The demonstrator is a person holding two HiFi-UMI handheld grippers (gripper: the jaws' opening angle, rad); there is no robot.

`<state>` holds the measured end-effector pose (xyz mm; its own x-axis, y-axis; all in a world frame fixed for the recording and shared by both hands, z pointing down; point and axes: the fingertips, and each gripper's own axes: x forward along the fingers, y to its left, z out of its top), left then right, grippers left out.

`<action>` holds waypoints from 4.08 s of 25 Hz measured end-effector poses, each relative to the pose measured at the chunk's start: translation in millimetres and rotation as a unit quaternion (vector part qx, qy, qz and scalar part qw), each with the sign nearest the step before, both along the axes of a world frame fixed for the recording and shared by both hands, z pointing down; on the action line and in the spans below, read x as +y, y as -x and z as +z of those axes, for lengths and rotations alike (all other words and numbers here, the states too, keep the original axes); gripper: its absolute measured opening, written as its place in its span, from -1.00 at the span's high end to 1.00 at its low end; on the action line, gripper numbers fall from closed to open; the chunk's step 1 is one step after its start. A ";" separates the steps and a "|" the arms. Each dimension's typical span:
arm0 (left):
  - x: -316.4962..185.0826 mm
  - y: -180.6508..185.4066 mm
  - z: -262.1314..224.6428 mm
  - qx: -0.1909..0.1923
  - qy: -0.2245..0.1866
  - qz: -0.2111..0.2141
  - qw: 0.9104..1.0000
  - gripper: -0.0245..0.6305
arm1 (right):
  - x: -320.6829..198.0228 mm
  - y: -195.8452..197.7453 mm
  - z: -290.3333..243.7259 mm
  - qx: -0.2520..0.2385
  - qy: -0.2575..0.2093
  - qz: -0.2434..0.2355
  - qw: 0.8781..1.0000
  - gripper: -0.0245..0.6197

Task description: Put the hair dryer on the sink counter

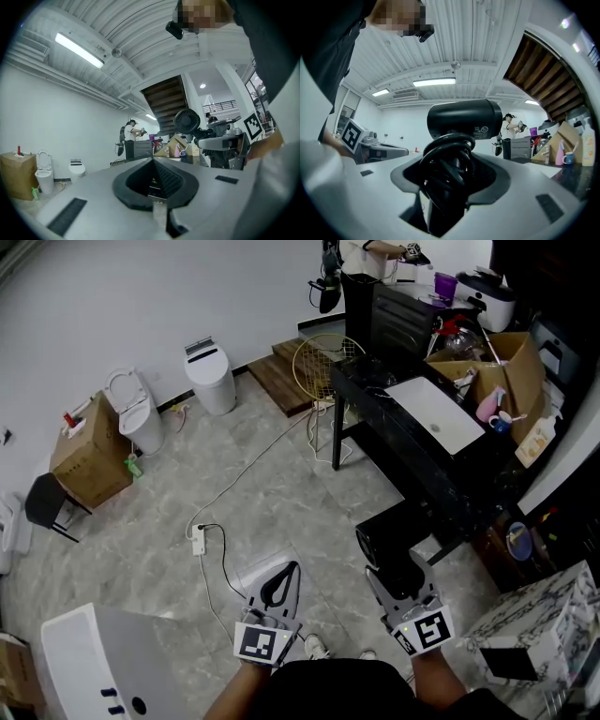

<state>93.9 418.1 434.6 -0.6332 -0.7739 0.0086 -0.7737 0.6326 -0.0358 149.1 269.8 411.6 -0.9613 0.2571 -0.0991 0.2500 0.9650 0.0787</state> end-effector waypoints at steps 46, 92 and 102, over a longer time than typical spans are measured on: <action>-194.8 178.1 10.5 0.010 0.011 0.129 0.992 0.93 | -178.1 173.2 9.0 0.013 0.005 0.103 0.995 0.13; -581.7 392.1 -1.6 -0.002 0.012 0.443 0.896 0.93 | -485.9 341.6 23.0 0.054 0.013 0.386 0.921 0.12; -636.7 389.9 7.5 0.001 0.013 0.518 0.855 0.93 | -526.3 313.9 36.3 0.051 0.049 0.486 0.871 0.12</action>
<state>-296.0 -218.6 442.2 0.3927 -0.9191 0.0336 -0.9184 -0.3938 -0.0382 -164.8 -256.5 447.9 -0.7250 -0.6883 0.0232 -0.6883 0.7253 0.0094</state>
